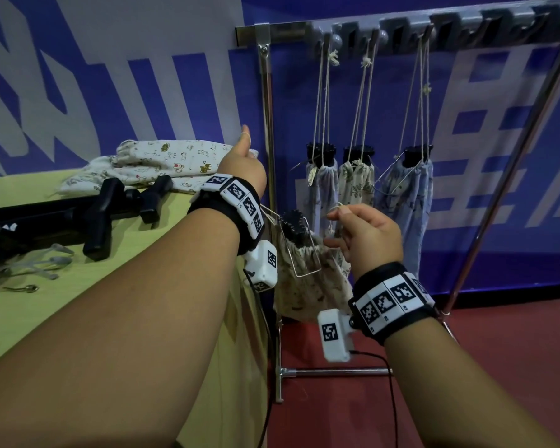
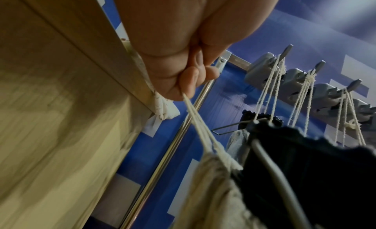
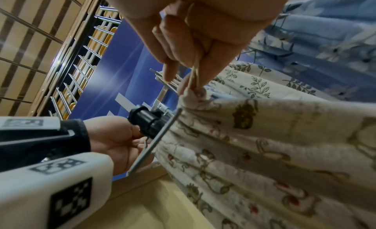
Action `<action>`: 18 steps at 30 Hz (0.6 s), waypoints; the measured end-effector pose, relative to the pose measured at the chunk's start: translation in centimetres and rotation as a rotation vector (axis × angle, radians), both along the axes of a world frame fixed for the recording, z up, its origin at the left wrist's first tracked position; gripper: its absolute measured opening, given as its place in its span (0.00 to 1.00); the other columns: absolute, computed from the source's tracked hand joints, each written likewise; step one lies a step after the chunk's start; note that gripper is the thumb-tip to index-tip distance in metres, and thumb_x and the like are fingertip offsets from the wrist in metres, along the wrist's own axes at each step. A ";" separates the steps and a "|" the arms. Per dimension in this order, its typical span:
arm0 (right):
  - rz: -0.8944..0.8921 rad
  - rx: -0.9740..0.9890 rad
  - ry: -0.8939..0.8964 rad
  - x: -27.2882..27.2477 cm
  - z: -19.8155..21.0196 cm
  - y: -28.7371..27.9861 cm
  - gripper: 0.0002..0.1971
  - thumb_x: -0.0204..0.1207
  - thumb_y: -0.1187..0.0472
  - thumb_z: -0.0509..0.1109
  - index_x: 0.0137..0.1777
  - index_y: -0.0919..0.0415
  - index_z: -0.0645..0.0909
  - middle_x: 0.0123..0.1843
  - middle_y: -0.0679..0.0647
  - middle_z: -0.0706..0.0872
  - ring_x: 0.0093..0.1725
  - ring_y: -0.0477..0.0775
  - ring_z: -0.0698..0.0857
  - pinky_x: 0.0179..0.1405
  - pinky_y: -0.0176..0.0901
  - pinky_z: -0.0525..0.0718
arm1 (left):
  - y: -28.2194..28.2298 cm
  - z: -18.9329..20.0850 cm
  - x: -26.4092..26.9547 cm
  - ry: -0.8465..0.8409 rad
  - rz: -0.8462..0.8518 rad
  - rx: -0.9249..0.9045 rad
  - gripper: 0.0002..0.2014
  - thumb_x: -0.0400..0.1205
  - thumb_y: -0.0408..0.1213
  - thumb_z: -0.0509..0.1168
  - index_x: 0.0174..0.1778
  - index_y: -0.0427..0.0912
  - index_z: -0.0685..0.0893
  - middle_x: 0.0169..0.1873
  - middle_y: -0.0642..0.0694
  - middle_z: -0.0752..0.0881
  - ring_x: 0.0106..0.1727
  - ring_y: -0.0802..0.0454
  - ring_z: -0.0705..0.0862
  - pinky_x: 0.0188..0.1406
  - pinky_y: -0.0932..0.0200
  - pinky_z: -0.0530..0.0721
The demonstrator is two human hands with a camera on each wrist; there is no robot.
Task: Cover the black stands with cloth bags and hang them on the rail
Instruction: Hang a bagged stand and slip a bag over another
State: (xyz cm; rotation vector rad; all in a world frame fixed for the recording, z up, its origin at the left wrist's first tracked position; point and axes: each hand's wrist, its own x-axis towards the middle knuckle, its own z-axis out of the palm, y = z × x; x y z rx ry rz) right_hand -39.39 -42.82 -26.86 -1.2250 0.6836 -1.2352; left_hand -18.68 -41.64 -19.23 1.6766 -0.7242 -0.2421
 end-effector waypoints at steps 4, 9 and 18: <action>-0.027 0.009 0.023 -0.2 0.0 -0.1 0.12 0.87 0.68 0.70 0.41 0.67 0.91 0.23 0.42 0.79 0.22 0.43 0.80 0.44 0.63 0.93 | 0.2 0.5 0.3 -0.021 0.051 0.005 0.30 0.91 0.34 0.54 0.86 0.70 0.66 0.57 0.50 0.87 0.48 0.45 0.87 0.52 0.44 0.88; -0.082 -0.055 0.172 -0.2 -0.9 -0.7 0.13 0.83 0.62 0.73 0.36 0.58 0.91 0.32 0.64 0.82 0.28 0.59 0.77 0.35 0.54 0.83 | -0.2 0.2 1.4 0.005 0.036 -0.062 0.34 0.88 0.28 0.54 0.87 0.67 0.66 0.56 0.49 0.85 0.45 0.46 0.81 0.49 0.41 0.86; 0.025 0.005 0.262 1.2 -1.1 -0.7 0.10 0.76 0.50 0.73 0.39 0.50 0.94 0.37 0.45 0.93 0.48 0.58 0.91 0.59 0.70 0.90 | 0.5 0.4 0.9 0.216 -0.020 -0.187 0.20 0.92 0.37 0.59 0.77 0.60 0.81 0.31 0.53 0.75 0.26 0.53 0.69 0.27 0.58 0.69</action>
